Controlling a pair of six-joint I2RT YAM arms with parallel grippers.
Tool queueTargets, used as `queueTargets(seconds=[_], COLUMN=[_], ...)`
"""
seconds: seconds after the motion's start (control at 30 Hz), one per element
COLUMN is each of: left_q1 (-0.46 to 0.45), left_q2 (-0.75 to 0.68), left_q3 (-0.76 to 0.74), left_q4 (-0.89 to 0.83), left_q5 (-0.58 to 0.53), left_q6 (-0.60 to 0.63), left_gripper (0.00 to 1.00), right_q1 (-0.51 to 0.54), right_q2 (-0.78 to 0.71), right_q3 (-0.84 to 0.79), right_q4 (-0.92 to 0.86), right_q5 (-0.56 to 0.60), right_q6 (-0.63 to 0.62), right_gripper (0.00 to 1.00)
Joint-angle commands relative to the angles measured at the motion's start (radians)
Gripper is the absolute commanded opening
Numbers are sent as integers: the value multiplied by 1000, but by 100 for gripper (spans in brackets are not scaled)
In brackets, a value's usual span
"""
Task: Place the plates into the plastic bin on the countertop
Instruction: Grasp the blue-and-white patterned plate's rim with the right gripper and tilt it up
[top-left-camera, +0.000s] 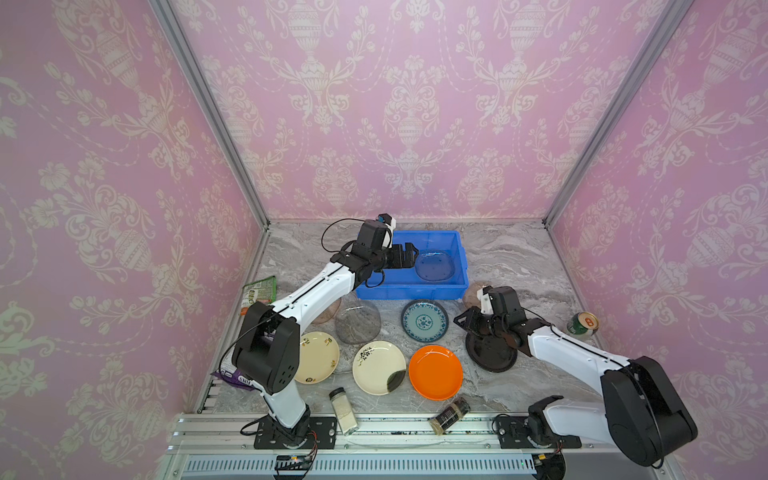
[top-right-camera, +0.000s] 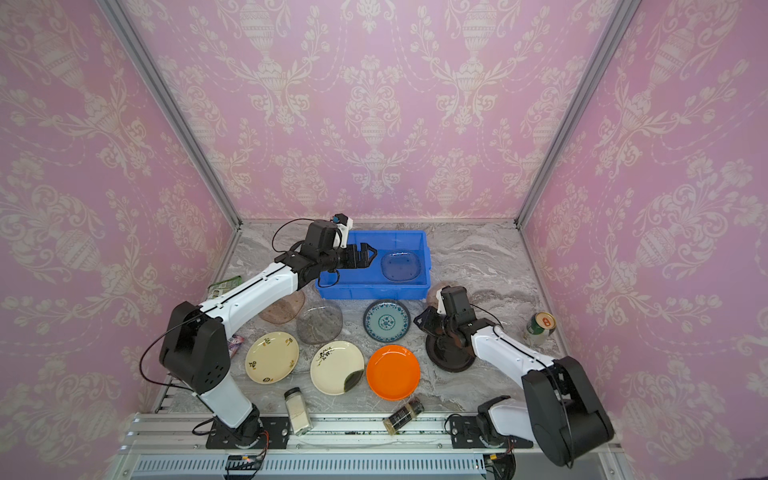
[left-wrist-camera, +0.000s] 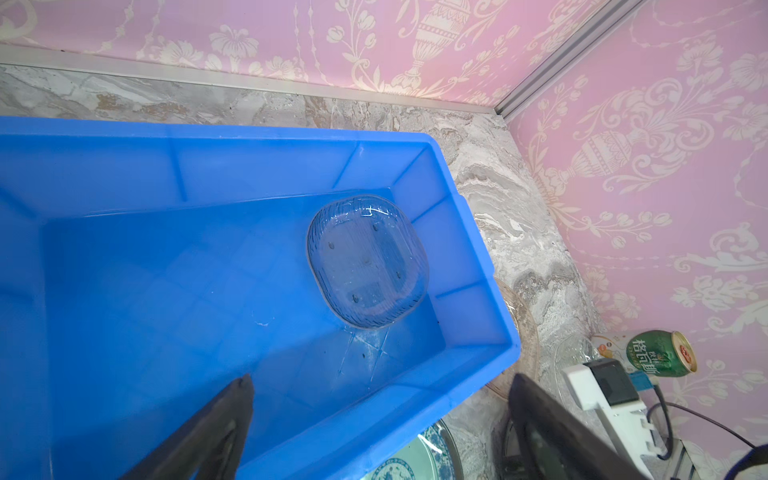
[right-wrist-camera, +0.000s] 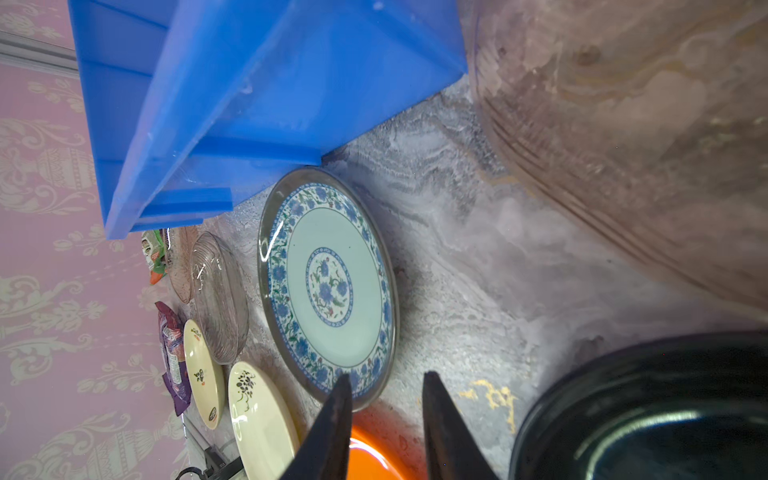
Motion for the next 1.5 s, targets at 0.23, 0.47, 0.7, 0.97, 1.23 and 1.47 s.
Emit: queueTargets(seconds=[0.23,0.47,0.7,0.97,1.23,1.47], left_q1=[-8,-4,3,8,13,25], left_q2=[-28,-16,2,19,8,-15], left_q3=[-33,-33,-36,-38,-32,-33], left_q4=[51,53,60,64,35,16], left_q5=[40,38,47,58,53,44], left_q6=[-21,-20,-29,-38,-21,-7], left_gripper=[98,98,97,97,97,97], right_q1=[17,34,39,39,39,42], right_q2=[184,267,318,273,141,-109], right_q3=[13,19,19,12,29,96], right_q4=[176,241,283,250,104,-243], right_q5=[-50,-64,-67,-51,-68,-94], right_q6=[40,58,74,65,34,-65], right_gripper=[30,28,19,2,0,0])
